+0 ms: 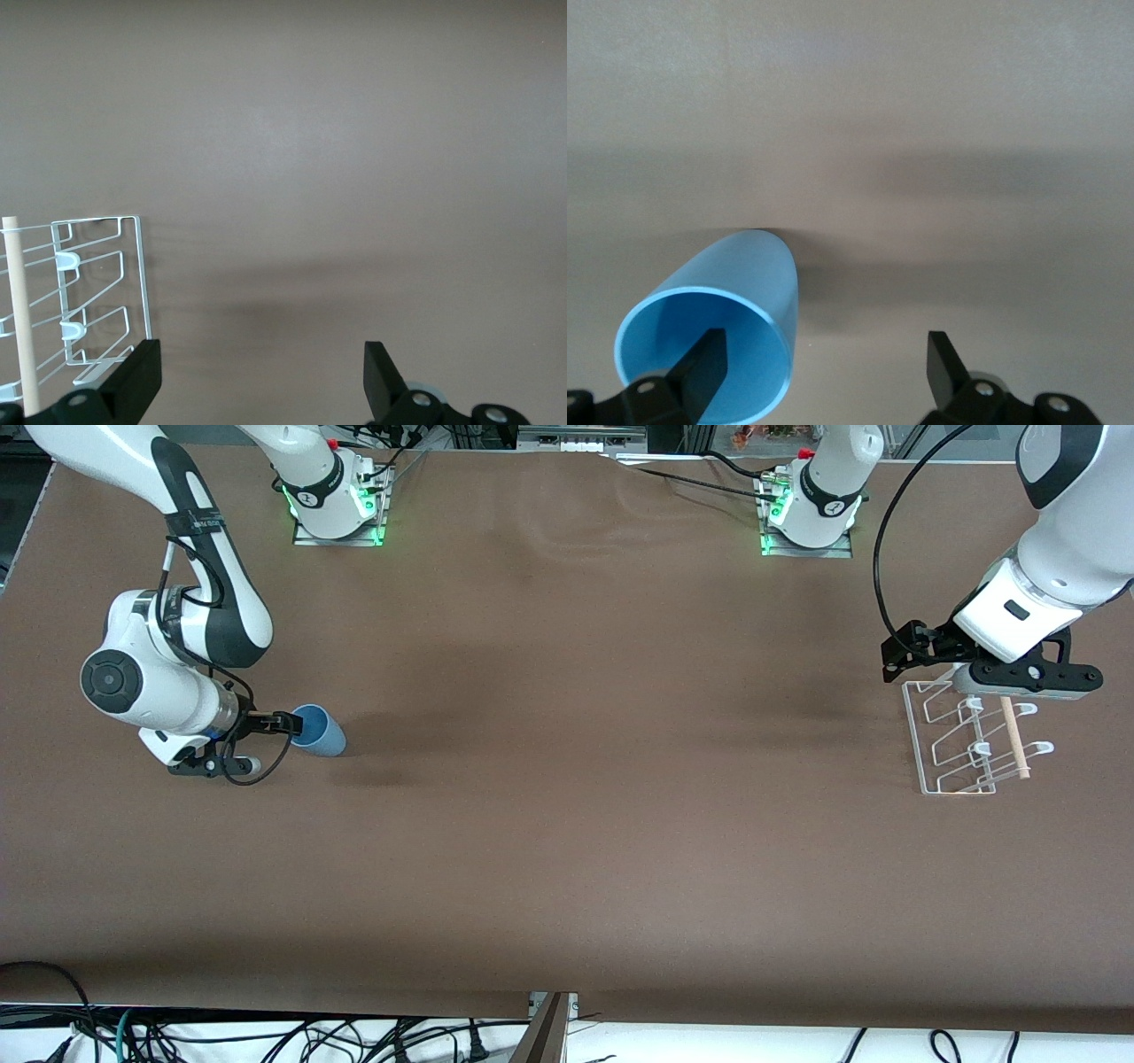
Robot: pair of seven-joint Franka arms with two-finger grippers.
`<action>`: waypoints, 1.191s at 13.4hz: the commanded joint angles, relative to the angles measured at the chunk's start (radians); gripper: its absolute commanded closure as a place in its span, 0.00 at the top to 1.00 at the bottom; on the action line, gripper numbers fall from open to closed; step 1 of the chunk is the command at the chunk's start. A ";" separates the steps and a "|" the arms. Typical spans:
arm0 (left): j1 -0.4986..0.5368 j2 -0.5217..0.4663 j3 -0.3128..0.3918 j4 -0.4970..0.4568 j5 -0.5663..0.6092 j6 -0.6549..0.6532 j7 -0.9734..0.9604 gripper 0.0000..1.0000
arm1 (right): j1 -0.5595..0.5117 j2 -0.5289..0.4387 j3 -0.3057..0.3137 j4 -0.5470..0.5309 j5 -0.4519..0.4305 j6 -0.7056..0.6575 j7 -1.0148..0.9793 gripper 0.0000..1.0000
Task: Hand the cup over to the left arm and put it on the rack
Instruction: 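Move the right gripper down beside the light blue cup, then close the right gripper on the blue cup's rim and lift it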
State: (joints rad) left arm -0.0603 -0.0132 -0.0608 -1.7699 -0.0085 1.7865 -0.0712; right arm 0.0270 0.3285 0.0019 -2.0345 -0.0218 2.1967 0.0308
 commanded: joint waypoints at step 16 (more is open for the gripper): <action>0.005 -0.005 -0.007 0.010 -0.018 -0.015 0.008 1.00 | -0.004 0.018 0.021 -0.004 0.046 0.047 0.004 0.00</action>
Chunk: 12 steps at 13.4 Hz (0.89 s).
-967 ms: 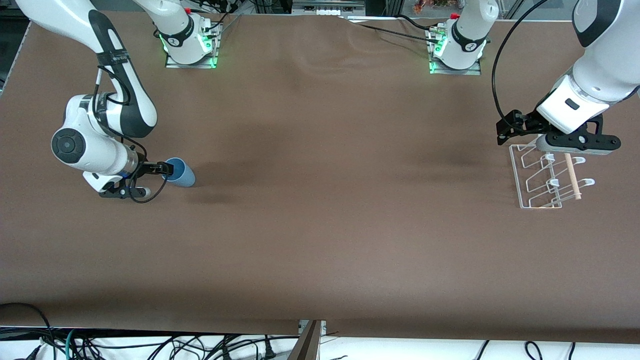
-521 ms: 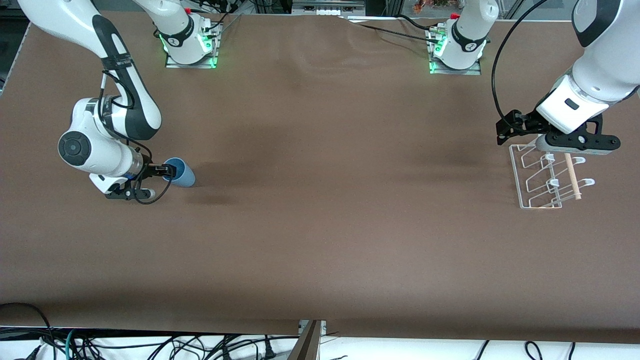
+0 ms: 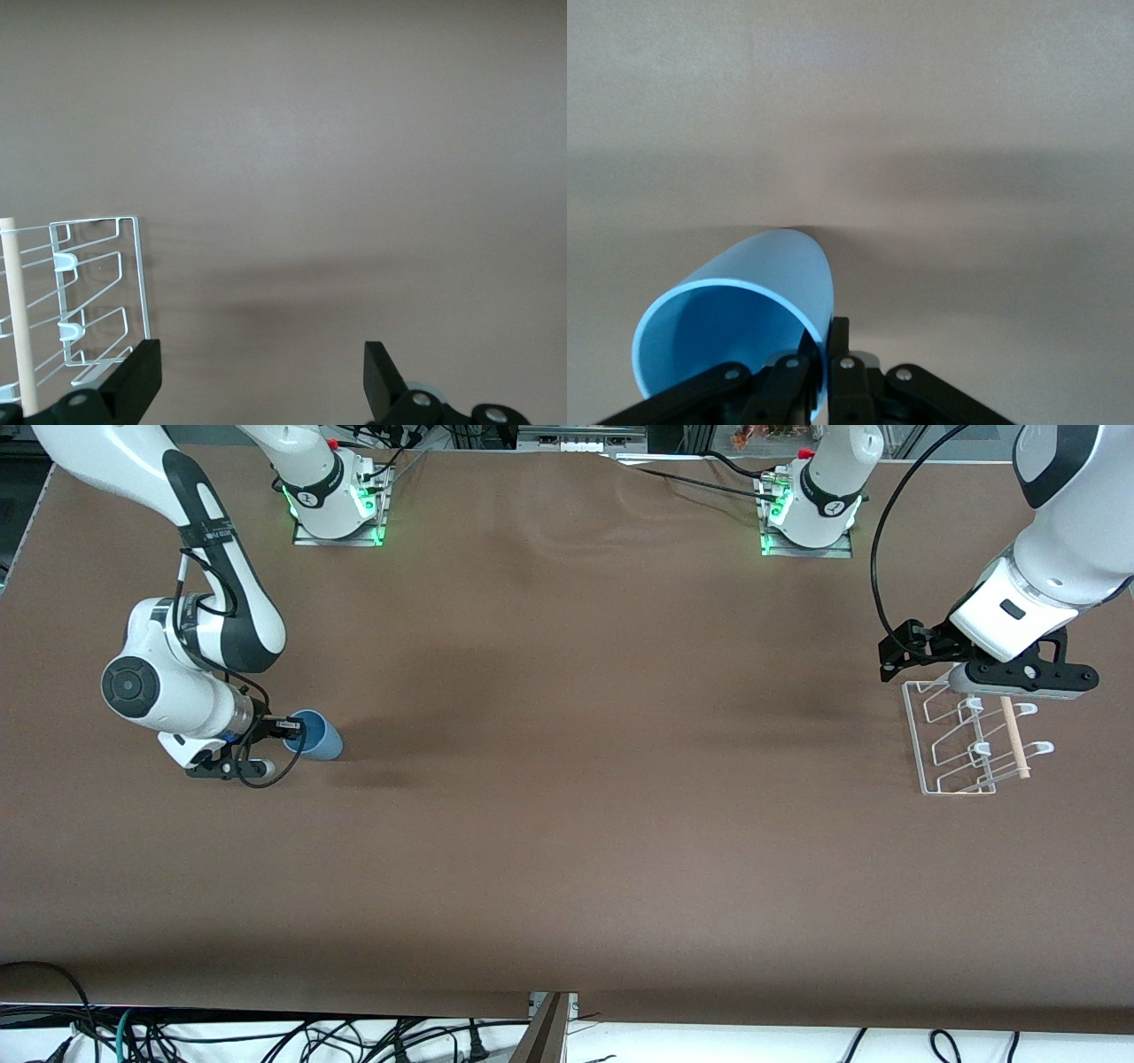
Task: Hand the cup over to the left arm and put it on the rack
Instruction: 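Close the right gripper on the blue cup's rim and lift it, then carry the cup toward center while the left gripper approaches it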
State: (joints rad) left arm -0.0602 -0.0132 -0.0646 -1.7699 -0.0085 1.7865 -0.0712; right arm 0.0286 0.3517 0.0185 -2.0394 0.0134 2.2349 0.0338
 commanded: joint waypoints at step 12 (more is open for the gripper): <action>-0.007 0.045 -0.043 0.017 -0.022 -0.052 0.059 1.00 | 0.001 0.035 0.213 0.402 0.653 -0.273 0.006 0.00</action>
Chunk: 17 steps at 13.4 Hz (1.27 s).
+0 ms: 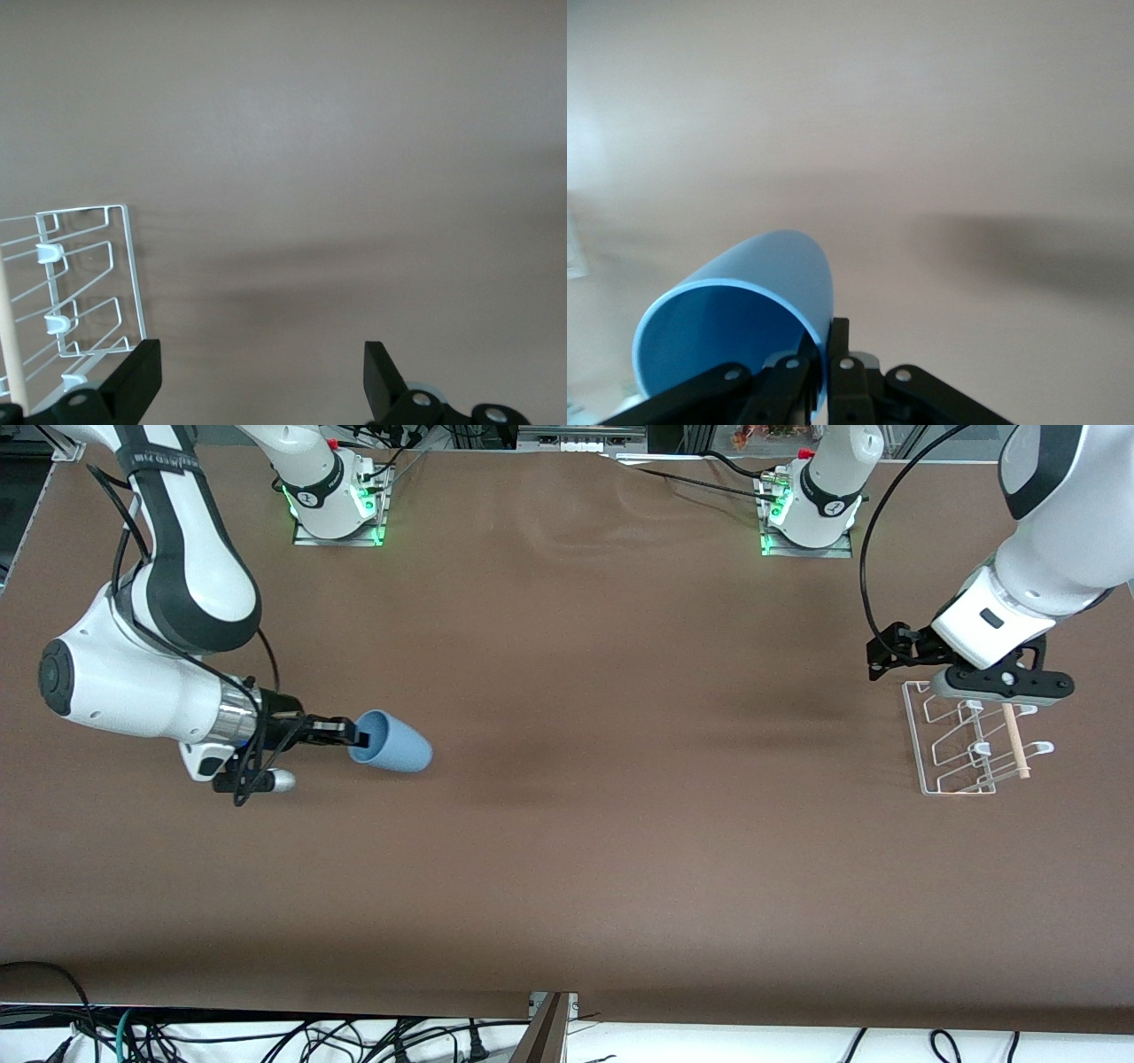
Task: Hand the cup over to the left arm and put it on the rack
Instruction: 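Carry the cup toward center while the left gripper approaches it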
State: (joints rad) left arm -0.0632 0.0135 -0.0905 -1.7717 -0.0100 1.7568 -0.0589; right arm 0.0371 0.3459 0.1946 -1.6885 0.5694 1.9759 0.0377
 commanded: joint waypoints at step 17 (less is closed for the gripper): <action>-0.142 0.226 -0.048 0.184 -0.587 0.142 0.893 1.00 | 0.159 0.223 0.164 0.303 0.460 0.043 0.002 0.00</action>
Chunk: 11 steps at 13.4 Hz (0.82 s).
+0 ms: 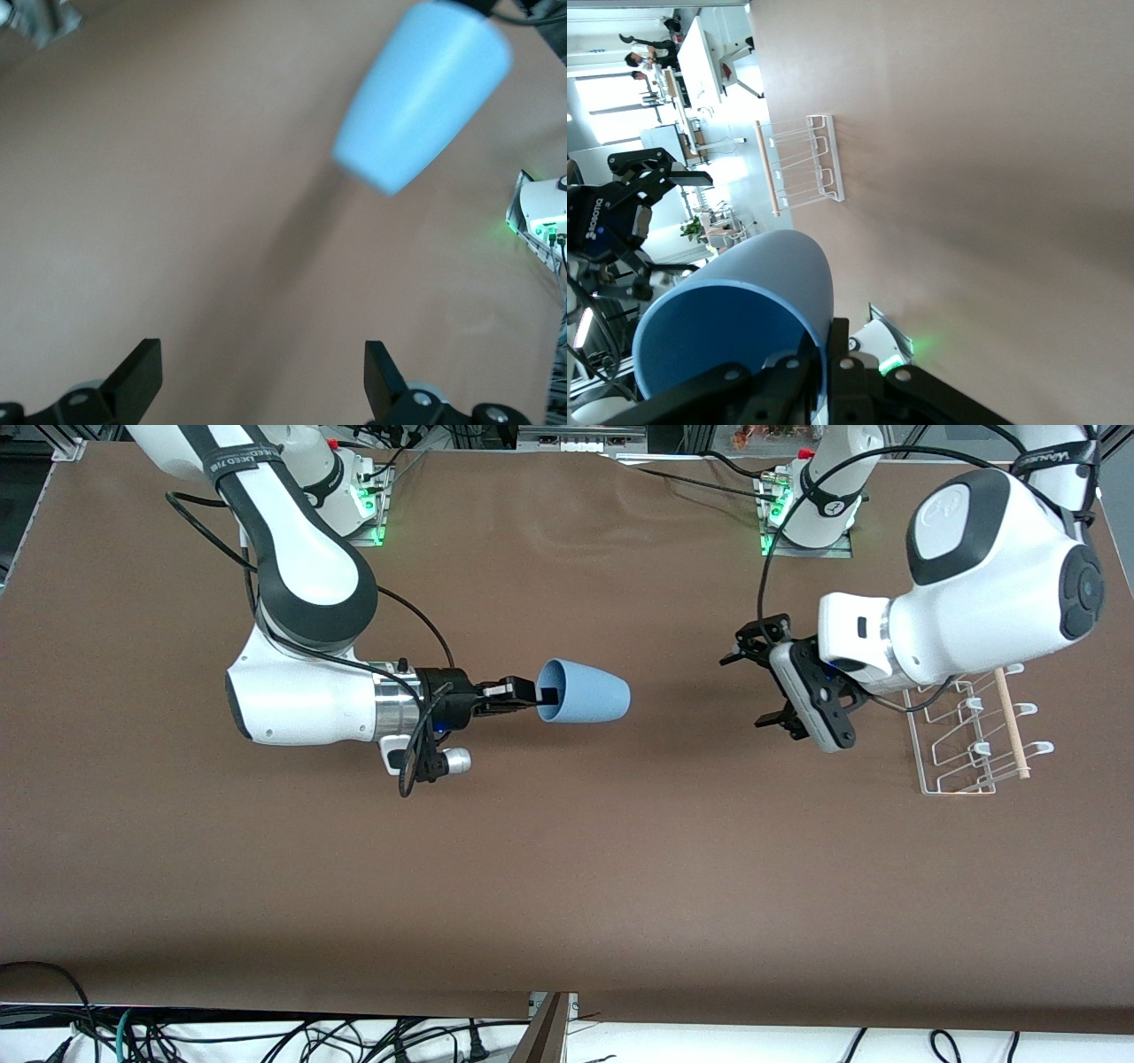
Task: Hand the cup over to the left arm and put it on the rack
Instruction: 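Carry the cup toward center while the left gripper approaches it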
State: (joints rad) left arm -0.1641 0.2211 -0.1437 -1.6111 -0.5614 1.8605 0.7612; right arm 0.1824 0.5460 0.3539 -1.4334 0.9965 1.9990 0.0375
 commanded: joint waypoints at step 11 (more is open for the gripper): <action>-0.172 0.055 -0.007 0.019 -0.101 0.265 0.251 1.00 | 0.054 0.031 0.005 0.073 0.067 0.049 0.002 0.00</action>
State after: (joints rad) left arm -0.3028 0.2434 -0.1549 -1.6098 -0.6348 2.0823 0.9736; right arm 0.2293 0.5575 0.3542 -1.3972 1.0428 2.0405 0.0375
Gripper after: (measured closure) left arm 0.000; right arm 0.947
